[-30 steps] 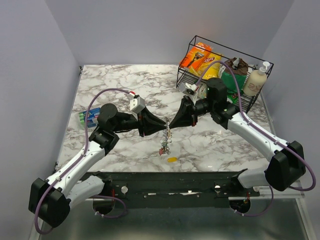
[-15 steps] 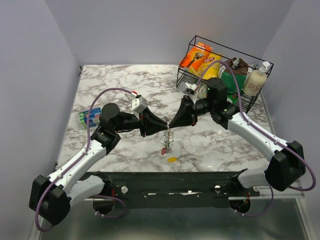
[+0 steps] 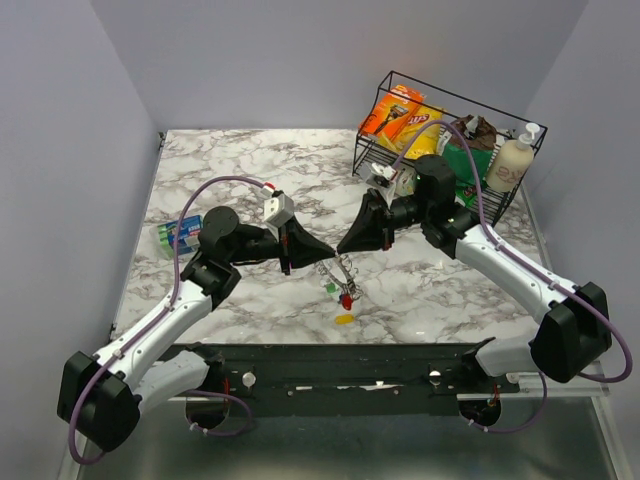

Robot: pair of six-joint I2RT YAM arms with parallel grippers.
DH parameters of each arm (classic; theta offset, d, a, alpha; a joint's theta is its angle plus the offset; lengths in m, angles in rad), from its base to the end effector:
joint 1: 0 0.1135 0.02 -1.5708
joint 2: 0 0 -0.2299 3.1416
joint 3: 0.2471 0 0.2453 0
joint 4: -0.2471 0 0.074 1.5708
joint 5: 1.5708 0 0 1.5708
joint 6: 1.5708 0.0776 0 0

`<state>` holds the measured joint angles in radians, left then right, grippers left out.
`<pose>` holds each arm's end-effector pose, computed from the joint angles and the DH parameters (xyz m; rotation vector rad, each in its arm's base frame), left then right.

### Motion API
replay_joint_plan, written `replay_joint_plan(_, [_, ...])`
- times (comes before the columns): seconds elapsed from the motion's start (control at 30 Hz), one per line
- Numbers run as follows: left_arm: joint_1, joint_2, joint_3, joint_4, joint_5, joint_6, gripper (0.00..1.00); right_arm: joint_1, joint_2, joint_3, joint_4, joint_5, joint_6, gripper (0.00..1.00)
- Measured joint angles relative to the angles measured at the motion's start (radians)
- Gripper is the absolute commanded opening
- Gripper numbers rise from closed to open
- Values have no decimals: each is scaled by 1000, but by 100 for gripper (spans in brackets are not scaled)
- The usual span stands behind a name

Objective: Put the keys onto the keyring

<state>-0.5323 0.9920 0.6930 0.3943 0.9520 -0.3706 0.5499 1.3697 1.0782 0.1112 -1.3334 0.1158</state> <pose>0.1899 -0.1852 0.3046 0.9519 1.4010 -1.3906 0.2248 0.2263 0.3113 -1.3579 1.3243 1.6114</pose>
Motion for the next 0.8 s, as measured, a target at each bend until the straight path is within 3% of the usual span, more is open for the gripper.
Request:
replay_joint_plan(0.07, [0,-6,5,-19,-10,4,0,1,-2,0,1,8,2,29])
replay_joint_plan(0.13, [0,-13,14,-53,-22,13,0,2,-8,0,2,19,10,35])
replay_joint_plan(0.3, [0,-19,72,-187,-64,53,0,6,-58,-2,5,137,17,69])
replay_joint_plan(0.4, [-3,-27,113,-280,-92,83,0,5,-113,-9,9,211,14,80])
replay_joint_plan(0.57, [-13,-40,185,-435,-141,145,0,6,-154,-10,24,256,13,82])
replay_joint_plan(0.8, [-35,-28,312,-655,-203,251,0,6,-103,0,0,212,-10,70])
